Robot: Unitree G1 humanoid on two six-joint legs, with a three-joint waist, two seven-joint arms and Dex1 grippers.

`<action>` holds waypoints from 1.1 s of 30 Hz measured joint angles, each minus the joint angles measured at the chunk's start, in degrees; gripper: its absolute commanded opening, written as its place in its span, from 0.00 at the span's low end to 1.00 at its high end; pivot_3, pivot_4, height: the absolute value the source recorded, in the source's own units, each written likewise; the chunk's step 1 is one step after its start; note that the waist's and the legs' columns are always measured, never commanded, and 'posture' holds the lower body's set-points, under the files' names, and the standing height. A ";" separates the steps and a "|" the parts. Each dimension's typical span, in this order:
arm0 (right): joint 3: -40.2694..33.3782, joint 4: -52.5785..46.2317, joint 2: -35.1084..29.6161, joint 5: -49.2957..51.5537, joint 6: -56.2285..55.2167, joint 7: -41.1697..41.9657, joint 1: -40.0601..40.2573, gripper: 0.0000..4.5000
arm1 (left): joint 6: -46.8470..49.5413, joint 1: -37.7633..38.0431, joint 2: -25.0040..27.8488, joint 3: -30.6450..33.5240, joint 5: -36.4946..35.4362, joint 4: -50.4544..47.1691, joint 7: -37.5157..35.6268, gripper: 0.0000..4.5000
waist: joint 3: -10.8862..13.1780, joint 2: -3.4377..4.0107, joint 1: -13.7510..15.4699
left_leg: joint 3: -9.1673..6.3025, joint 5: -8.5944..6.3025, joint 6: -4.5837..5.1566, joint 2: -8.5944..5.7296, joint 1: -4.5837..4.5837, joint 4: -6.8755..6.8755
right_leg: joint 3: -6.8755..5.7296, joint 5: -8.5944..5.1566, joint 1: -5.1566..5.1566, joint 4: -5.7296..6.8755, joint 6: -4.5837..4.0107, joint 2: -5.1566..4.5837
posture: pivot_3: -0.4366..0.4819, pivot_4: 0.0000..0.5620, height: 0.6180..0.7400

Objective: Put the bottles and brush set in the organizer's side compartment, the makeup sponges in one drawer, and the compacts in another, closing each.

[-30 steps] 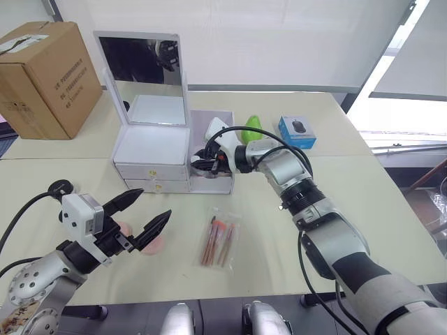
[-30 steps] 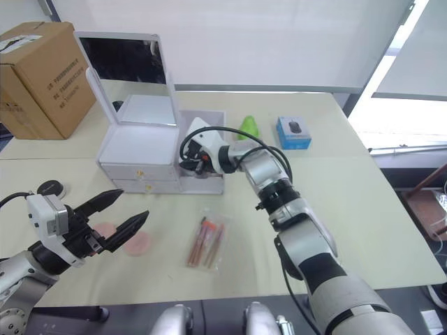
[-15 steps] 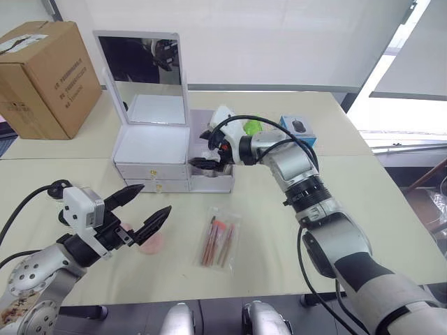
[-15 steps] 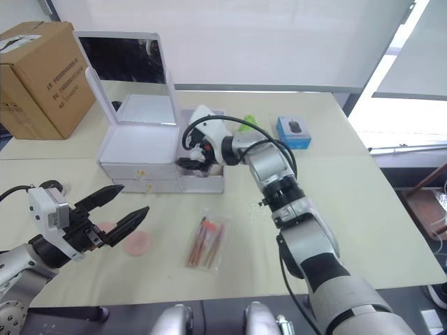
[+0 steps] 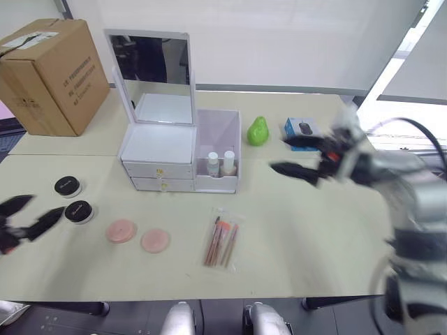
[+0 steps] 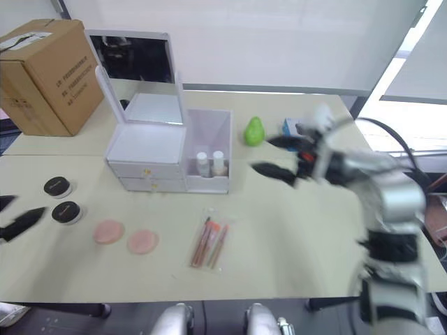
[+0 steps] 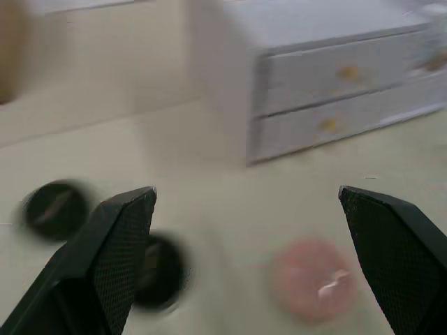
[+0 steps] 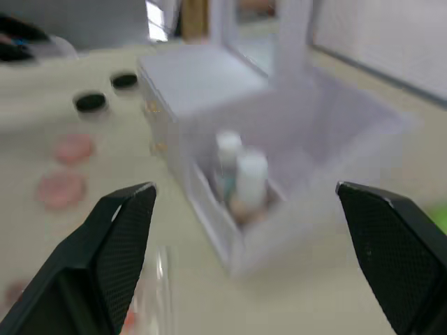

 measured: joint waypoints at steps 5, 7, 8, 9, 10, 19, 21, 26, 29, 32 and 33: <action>-14.04 3.68 -5.26 -0.19 -7.88 2.81 20.69 0.99 | -10.31 -5.13 9.63 3.50 7.38 29.67 -4.75 1.00 | -0.02 0.07 -0.15 | 0.36 -0.26 -0.42 -0.14 0.01 -0.26 | -0.02 0.02 -0.42 0.13 -0.01 -0.35 | 0.48 0.27 0.91; -16.52 5.50 -5.89 -0.43 -10.82 2.90 23.78 0.99 | -14.14 -7.77 11.60 3.29 9.25 37.71 -6.21 1.00 | -0.04 0.07 -0.47 | 0.41 -0.28 -0.46 -0.12 0.07 -0.30 | -0.03 0.02 -0.42 0.13 0.00 -0.38 | 0.48 0.27 0.91; -16.57 6.06 -6.27 -0.73 -12.25 2.89 24.79 0.99 | -15.88 -9.50 12.20 2.48 9.78 41.03 -7.22 1.00 | -0.03 0.07 -0.51 | 0.42 -0.30 -0.49 -0.11 0.07 -0.32 | -0.05 0.02 -0.43 0.13 0.00 -0.40 | 0.48 0.27 0.91; -16.53 6.35 -6.28 -0.80 -13.16 2.82 25.38 0.99 | -17.46 -11.14 12.71 1.57 10.47 44.07 -8.11 1.00 | -0.04 0.04 -0.61 | 0.43 -0.30 -0.50 -0.08 0.05 -0.33 | -0.10 0.02 -0.44 0.13 0.00 -0.40 | 0.48 0.27 0.91; -16.34 6.37 -6.23 -0.73 -13.90 2.73 25.65 0.99 | -18.71 -12.47 12.90 0.73 11.13 46.37 -8.75 1.00 | -0.04 0.04 -0.67 | 0.44 -0.30 -0.50 -0.06 0.04 -0.33 | -0.11 0.03 -0.46 0.13 0.01 -0.40 | 0.48 0.27 0.91; -10.41 -1.35 -5.80 3.05 -11.39 -0.21 24.02 0.99 | -22.28 -17.55 11.03 -4.52 12.25 46.20 -13.25 1.00 | -0.11 -0.08 -0.47 | 0.54 -0.30 -0.49 -0.03 -0.08 -0.30 | -0.14 0.11 -0.43 0.14 0.07 -0.46 | 0.48 0.27 0.91; -7.17 -6.20 -5.60 7.08 -5.91 -1.64 22.18 0.99 | -19.57 -14.77 5.24 -6.06 10.26 33.98 -13.21 1.00 | -0.13 0.05 -0.22 | 0.72 -0.30 -0.49 -0.03 -0.09 -0.27 | -0.09 0.18 -0.42 0.15 0.12 -0.57 | 0.48 0.27 0.91; 1.86 -17.25 -4.90 18.71 9.15 -5.62 16.78 0.99 | -7.06 -9.72 -8.17 -18.47 3.65 -2.22 -7.70 1.00 | -0.22 -0.52 0.46 | 0.87 -0.27 -0.45 0.28 -0.47 0.01 | -0.19 0.30 -0.45 0.12 0.14 -0.44 | 0.48 0.27 0.91; 4.87 -18.30 -3.94 25.29 20.66 -11.13 13.42 1.00 | -1.14 -11.63 -11.96 -26.47 0.09 -16.81 -3.34 0.91 | -0.31 -0.69 0.59 | 0.90 -0.05 -0.08 0.26 -0.45 0.14 | -0.11 0.39 -0.16 0.11 0.08 -0.41 | 0.48 0.27 0.91; 8.33 -17.15 -1.43 29.25 30.85 -16.85 9.92 1.00 | 0.93 -14.05 -13.99 -34.55 -0.12 -23.70 -2.34 0.72 | -0.45 -0.80 0.40 | 0.85 -0.01 -0.01 0.25 -0.37 0.16 | 0.01 0.41 -0.11 0.10 0.10 -0.26 | 0.48 0.27 0.91; 8.57 -15.80 0.64 30.34 34.55 -19.17 8.57 1.00 | 0.84 -14.72 -14.15 -37.36 0.33 -24.41 -2.79 0.65 | -0.50 -0.76 0.26 | 0.80 0.00 0.00 0.25 -0.34 0.18 | 0.07 0.41 -0.08 0.11 0.10 -0.18 | 0.48 0.27 0.91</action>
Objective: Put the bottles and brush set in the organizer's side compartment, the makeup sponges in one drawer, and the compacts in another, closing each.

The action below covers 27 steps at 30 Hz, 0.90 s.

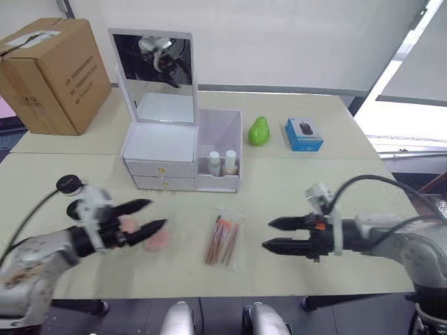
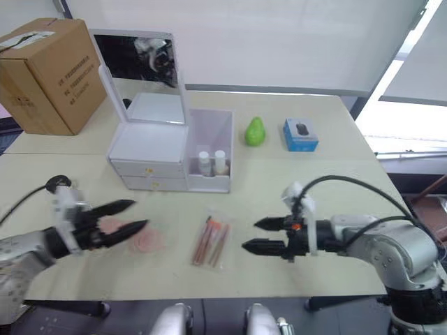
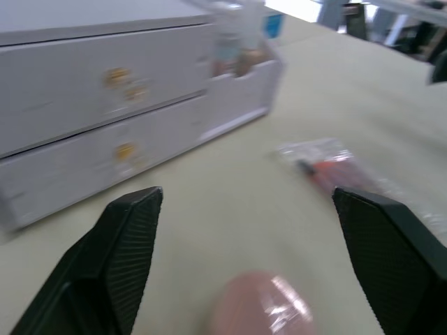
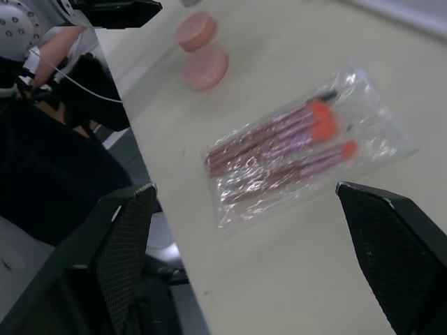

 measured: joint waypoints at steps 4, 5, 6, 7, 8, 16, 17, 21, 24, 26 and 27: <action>-1.45 8.46 10.89 2.76 12.58 -10.66 -3.99 1.00 | -1.64 -4.47 -0.24 -8.46 3.92 1.03 -2.85 0.36 | -0.07 0.15 -0.33 | -0.57 0.01 0.04 0.02 0.05 0.10 | 0.28 0.05 0.07 -0.05 -0.16 0.56 | 0.48 0.27 0.91; -1.83 10.33 12.55 3.54 13.78 -13.16 -4.24 1.00 | -2.33 -5.62 -0.52 -9.74 4.83 1.88 -3.28 0.30 | -0.07 0.17 -0.34 | -0.60 0.01 0.05 0.02 0.04 0.10 | 0.27 0.06 0.06 -0.04 -0.18 0.57 | 0.48 0.27 0.91; -2.41 12.84 14.37 4.74 14.39 -16.35 -4.38 1.00 | -3.16 -6.76 -0.92 -11.02 5.83 2.90 -3.77 0.22 | -0.09 0.20 -0.34 | -0.60 -0.01 0.08 0.02 0.05 0.10 | 0.27 0.09 0.07 -0.04 -0.22 0.58 | 0.48 0.27 0.91; -2.83 15.16 16.00 6.04 14.66 -19.45 -4.50 1.00 | -3.68 -7.71 -1.39 -12.16 6.78 3.89 -4.17 0.14 | -0.10 0.22 -0.32 | -0.60 0.00 0.09 0.01 0.04 0.10 | 0.27 0.09 0.08 -0.05 -0.21 0.58 | 0.48 0.27 0.91; -3.62 17.99 18.20 7.91 14.76 -23.34 -4.74 1.00 | -4.66 -8.83 -1.91 -13.62 7.98 5.33 -4.67 0.07 | -0.11 0.24 -0.33 | -0.61 0.00 0.10 0.01 0.04 0.10 | 0.28 0.09 0.08 -0.04 -0.20 0.59 | 0.48 0.27 0.91; -9.69 29.98 31.50 18.46 14.82 -46.57 -8.53 1.00 | -9.30 -12.52 -5.18 -24.00 16.95 14.28 -6.95 0.01 | -0.22 0.41 -1.18 | -0.71 -0.14 0.38 0.06 0.20 0.10 | 0.33 0.21 0.21 -0.01 0.16 0.76 | 0.48 0.27 0.91; -10.40 30.93 33.13 18.93 14.83 -48.87 -9.11 1.00 | -9.66 -12.76 -5.57 -25.15 18.38 15.51 -7.01 0.01 | -0.26 0.46 -1.45 | -0.77 -0.16 0.41 0.07 0.21 0.10 | 0.33 0.21 0.24 -0.01 0.18 0.79 | 0.48 0.27 0.91; -12.32 33.19 37.41 18.13 14.79 -53.55 -10.65 1.00 | -11.80 -14.21 -6.83 -26.66 20.90 17.33 -6.92 0.01 | -0.46 0.62 -2.11 | -0.83 -0.24 0.54 0.16 0.27 0.09 | 0.32 0.18 0.34 -0.01 0.15 0.91 | 0.48 0.27 0.91; -12.34 33.34 37.86 17.44 14.80 -54.60 -10.89 0.86 | -11.89 -14.22 -6.82 -26.65 21.29 17.42 -6.94 0.00 | -0.54 0.79 -2.14 | -0.83 -0.33 0.70 0.21 0.46 0.09 | 0.31 0.12 0.45 -0.01 0.10 0.96 | 0.48 0.27 0.91; -12.16 33.42 37.75 16.53 14.79 -54.86 -10.88 0.71 | -11.92 -14.14 -6.81 -26.59 21.30 17.38 -7.00 0.00 | -0.54 0.85 -2.12 | -0.83 -0.33 0.70 0.21 0.46 0.09 | 0.31 0.11 0.44 -0.01 0.10 0.96 | 0.48 0.27 0.91; -11.95 33.48 37.61 16.10 14.77 -54.85 -10.88 0.63 | -11.94 -14.06 -6.80 -26.50 21.31 17.35 -7.03 0.00 | -0.53 0.88 -2.11 | -0.83 -0.33 0.70 0.21 0.46 0.09 | 0.31 0.11 0.44 -0.02 0.10 0.96 | 0.48 0.27 0.91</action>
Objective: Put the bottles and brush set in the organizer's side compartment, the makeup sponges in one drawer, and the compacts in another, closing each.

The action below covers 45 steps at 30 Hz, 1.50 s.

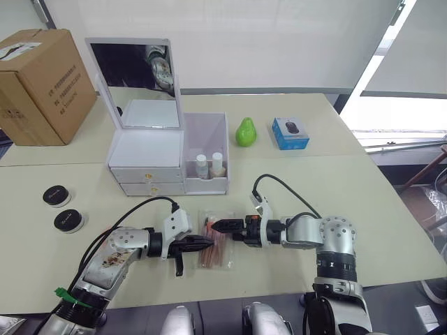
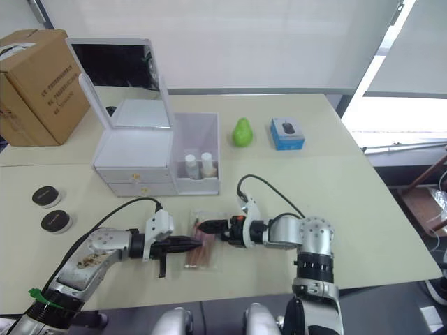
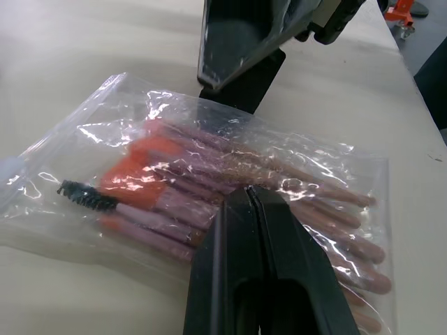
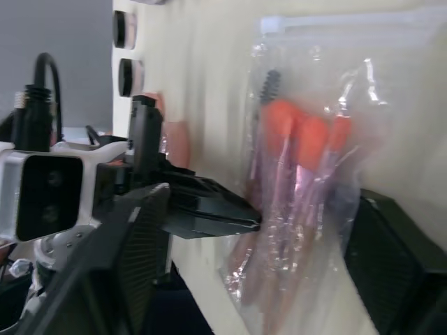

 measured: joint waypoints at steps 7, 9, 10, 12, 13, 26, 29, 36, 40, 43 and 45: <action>0.92 0.56 -1.54 -3.82 -0.08 2.10 -0.17 0.11 | 0.02 0.42 0.13 0.40 -0.01 -0.33 -0.09 0.00 | 0.02 0.05 0.18 | 0.00 0.00 0.00 0.00 -0.04 0.00 | -0.01 -0.01 -0.03 -0.03 0.00 -0.02 | 0.48 0.27 0.91; 1.11 0.37 -1.73 -4.10 0.03 3.28 -0.69 0.00 | 0.03 0.45 0.29 0.44 0.00 -0.33 -0.15 0.00 | 0.01 0.04 0.11 | 0.00 0.00 0.00 0.03 -0.02 0.00 | -0.01 -0.01 -0.02 -0.03 0.00 0.02 | 0.48 0.27 0.91; 1.18 0.38 -1.73 -4.56 0.03 3.73 -0.74 0.00 | 0.03 0.48 0.35 0.48 -0.02 -0.34 -0.17 0.00 | 0.01 0.04 0.13 | 0.00 0.00 0.00 0.05 -0.02 0.00 | -0.01 -0.02 -0.02 -0.03 -0.01 0.04 | 0.48 0.27 0.91; 1.06 0.32 -1.76 -5.17 0.03 4.54 -0.73 0.00 | 0.04 0.72 0.42 0.82 -0.18 -0.47 -0.14 0.00 | 0.01 0.04 0.14 | 0.00 0.00 0.00 0.05 -0.02 0.00 | -0.01 -0.02 -0.02 -0.02 -0.02 0.03 | 0.48 0.27 0.91; 0.98 0.27 -1.73 -5.36 0.04 4.93 -0.73 0.00 | 0.21 0.93 0.44 1.14 -0.35 -0.74 -0.09 0.00 | 0.01 0.04 0.12 | 0.00 -0.01 0.00 0.05 -0.03 0.00 | -0.01 -0.02 -0.03 -0.03 -0.02 0.03 | 0.48 0.27 0.91; 1.27 -15.32 -8.99 0.58 -0.37 18.04 -3.21 0.00 | 19.85 16.46 6.74 32.45 -27.49 -26.64 8.84 0.56 | 0.26 0.36 -0.06 | 0.00 -0.01 0.00 0.10 -0.39 -0.01 | 0.01 -0.01 -0.50 -0.02 -0.02 0.08 | 0.48 0.27 0.91; 1.41 -17.35 -9.52 3.16 -2.52 21.30 -7.85 0.00 | 21.86 19.14 5.86 36.78 -31.07 -31.23 13.46 0.75 | 0.33 0.47 0.13 | -0.06 -0.01 -0.01 0.09 -0.32 -0.02 | 0.05 -0.20 -0.45 -0.04 -0.36 0.15 | 0.48 0.27 0.91; 8.76 -10.97 -14.00 -12.51 -24.40 33.83 -23.50 0.00 | 20.94 19.23 -2.09 39.58 -32.71 -35.28 27.87 0.99 | 0.36 0.40 0.41 | -0.08 0.00 -0.01 0.02 -0.43 -0.01 | 0.16 -0.18 -0.44 -0.07 -0.36 0.24 | 0.48 0.27 0.91; 14.29 6.23 -14.09 -27.77 -43.89 41.86 -33.04 0.00 | 19.12 17.64 -3.34 39.16 -31.83 -35.62 31.37 0.99 | 0.31 0.30 0.26 | -0.08 0.00 -0.01 0.04 -0.29 -0.01 | 0.47 -0.06 -0.44 -0.04 -0.23 0.46 | 0.48 0.27 0.91; 16.30 20.28 -12.78 -36.81 -57.89 46.65 -38.17 0.00 | 18.40 17.23 -3.35 38.88 -31.63 -35.86 32.38 0.99 | 0.28 0.24 0.14 | -0.03 -0.01 -0.01 0.06 -0.27 -0.04 | 0.61 0.07 -0.47 -0.05 -0.14 0.54 | 0.48 0.27 0.91; 16.77 31.93 -10.52 -41.91 -67.64 49.90 -41.47 0.00 | 17.94 16.94 -3.32 38.91 -31.76 -35.88 33.12 0.99 | 0.23 0.15 -0.03 | 0.03 -0.01 -0.01 0.08 -0.27 -0.05 | 0.70 0.23 -0.56 -0.01 -0.41 0.56 | 0.48 0.27 0.91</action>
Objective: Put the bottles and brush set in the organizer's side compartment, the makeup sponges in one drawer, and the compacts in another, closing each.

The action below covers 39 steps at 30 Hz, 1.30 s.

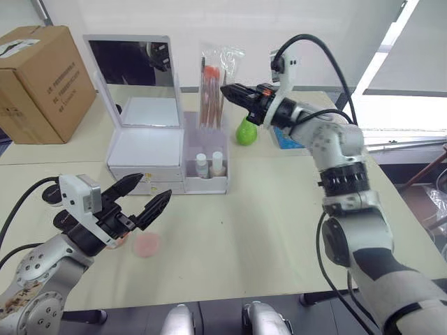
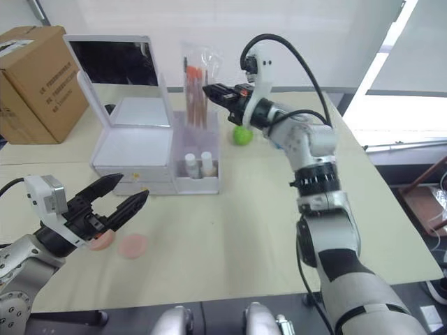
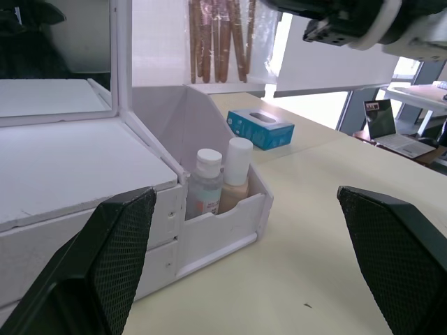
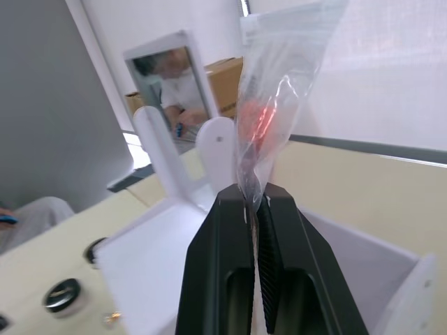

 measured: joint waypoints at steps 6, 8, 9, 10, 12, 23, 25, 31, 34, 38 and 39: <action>-0.13 20.72 5.68 -8.17 -16.94 5.13 -4.92 0.00 | -0.27 -0.88 0.04 0.11 -0.58 -0.09 2.01 0.99 | 0.01 0.01 0.06 | 0.08 0.00 0.00 0.01 -0.06 -0.02 | 0.10 0.11 -0.16 0.03 -0.15 0.02 | 0.48 0.27 0.91; -0.23 25.84 6.86 -10.67 -20.76 5.52 -6.29 0.00 | -0.30 -1.20 0.04 0.13 -0.68 -0.21 3.04 0.99 | 0.07 0.09 0.14 | 0.09 0.00 0.00 0.01 -0.06 -0.02 | 0.11 0.12 -0.15 0.03 -0.17 0.02 | 0.48 0.27 0.91; -0.26 26.99 7.10 -11.57 -21.87 5.49 -6.37 0.00 | -0.30 -1.36 0.05 0.22 -0.76 -0.32 3.42 0.99 | 0.08 0.10 0.20 | 0.09 0.00 0.00 0.01 -0.06 -0.02 | 0.11 0.12 -0.15 0.02 -0.17 0.02 | 0.48 0.27 0.91; -0.28 28.90 7.36 -12.85 -23.18 5.10 -6.47 0.00 | -0.30 -1.60 0.18 0.42 -0.98 -0.45 4.02 0.99 | 0.09 0.11 0.26 | 0.09 0.00 -0.01 0.01 -0.06 -0.02 | 0.11 0.12 -0.15 0.02 -0.17 0.02 | 0.48 0.27 0.91; -0.37 31.85 7.67 -14.98 -24.09 3.94 -6.44 0.00 | -0.30 -1.95 0.91 1.04 -1.05 -0.74 4.78 0.99 | 0.11 0.06 0.27 | 0.09 0.00 -0.01 0.00 -0.06 -0.02 | 0.11 0.13 -0.15 0.02 -0.21 0.02 | 0.48 0.27 0.91; -3.04 37.45 9.20 -21.18 -23.73 -3.40 -6.38 0.13 | -0.30 -2.83 1.90 1.80 -1.38 -1.03 5.30 1.00 | 0.13 0.08 0.20 | 0.11 0.00 -0.01 0.00 -0.06 -0.03 | 0.21 0.16 -0.20 0.02 -0.22 0.06 | 0.48 0.27 0.91; -3.50 37.47 9.56 -21.55 -23.55 -3.32 -6.68 0.25 | -0.30 -2.83 1.93 1.80 -1.69 -1.02 5.25 1.00 | 0.13 0.08 0.14 | 0.11 0.00 -0.01 0.00 -0.05 -0.03 | 0.21 0.16 -0.19 0.04 -0.22 0.06 | 0.48 0.27 0.91; -5.44 37.46 9.77 -21.62 -23.22 -3.21 -8.14 0.69 | -0.27 -2.83 2.07 1.79 -2.40 -1.03 5.19 1.00 | 0.13 0.07 0.31 | 0.11 0.00 -0.01 -0.01 -0.06 -0.02 | 0.22 0.16 -0.18 0.02 -0.22 0.06 | 0.48 0.27 0.91; -6.28 37.33 9.64 -21.61 -23.23 -2.95 -8.75 0.92 | -0.23 -2.84 2.14 1.75 -2.55 -1.02 5.13 1.00 | 0.13 0.07 0.30 | 0.11 0.00 -0.01 -0.01 -0.05 -0.02 | 0.22 0.16 -0.18 0.03 -0.22 0.06 | 0.48 0.27 0.91; -7.05 37.03 9.33 -21.71 -23.26 -2.17 -8.97 0.99 | -0.22 -3.11 2.16 1.48 -2.55 -0.98 5.07 1.00 | 0.13 0.07 0.28 | 0.11 0.00 -0.01 -0.01 -0.04 -0.02 | 0.22 0.16 -0.16 0.03 -0.22 0.06 | 0.48 0.27 0.91; -7.05 37.02 9.16 -21.90 -23.26 -1.92 -8.97 0.99 | -0.22 -3.17 2.18 1.44 -2.55 -0.93 5.05 1.00 | 0.13 0.07 0.27 | 0.11 0.00 -0.01 -0.01 -0.05 -0.02 | 0.23 0.16 -0.17 0.03 -0.22 0.06 | 0.48 0.27 0.91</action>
